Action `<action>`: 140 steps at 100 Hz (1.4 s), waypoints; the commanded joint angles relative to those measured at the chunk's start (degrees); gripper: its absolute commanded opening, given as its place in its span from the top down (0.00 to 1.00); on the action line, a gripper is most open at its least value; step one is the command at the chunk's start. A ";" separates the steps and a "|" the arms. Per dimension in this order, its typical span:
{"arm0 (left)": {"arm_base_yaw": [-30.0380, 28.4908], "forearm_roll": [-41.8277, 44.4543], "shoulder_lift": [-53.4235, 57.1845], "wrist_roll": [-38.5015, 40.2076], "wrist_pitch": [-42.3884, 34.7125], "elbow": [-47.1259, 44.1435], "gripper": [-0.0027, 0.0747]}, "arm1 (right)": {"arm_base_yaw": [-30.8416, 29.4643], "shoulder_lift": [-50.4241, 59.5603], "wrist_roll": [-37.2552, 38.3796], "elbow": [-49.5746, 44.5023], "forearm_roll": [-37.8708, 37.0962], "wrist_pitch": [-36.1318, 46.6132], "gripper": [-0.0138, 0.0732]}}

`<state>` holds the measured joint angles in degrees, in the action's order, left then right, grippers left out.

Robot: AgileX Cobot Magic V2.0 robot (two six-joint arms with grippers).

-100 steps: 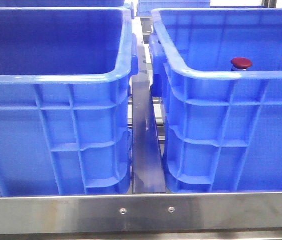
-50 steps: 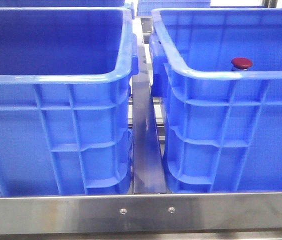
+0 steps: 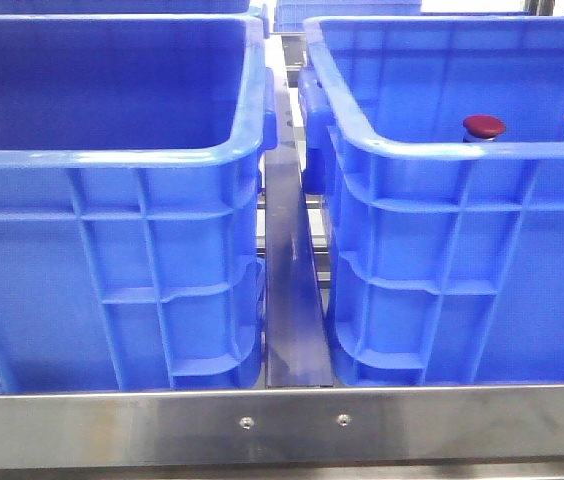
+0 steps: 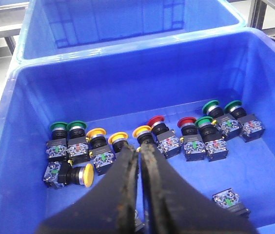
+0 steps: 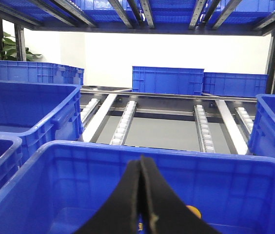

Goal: Pick red and yellow buttons and place in box

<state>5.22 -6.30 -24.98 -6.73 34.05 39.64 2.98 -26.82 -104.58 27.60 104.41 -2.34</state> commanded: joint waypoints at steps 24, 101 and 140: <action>-0.11 -0.60 -0.36 0.54 -4.45 1.40 0.99 | 0.17 -0.07 -0.12 1.45 5.47 -1.51 0.92; -0.11 3.22 8.21 0.54 -19.17 -8.98 0.99 | 0.17 -0.07 -0.12 1.45 5.47 -1.51 0.92; -2.29 10.05 23.01 6.73 -24.37 -26.06 0.99 | 0.17 -0.07 -0.12 1.45 5.47 -1.51 0.92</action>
<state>3.55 3.32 -3.28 -1.03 14.96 14.90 2.98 -26.82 -104.47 27.60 104.41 -2.34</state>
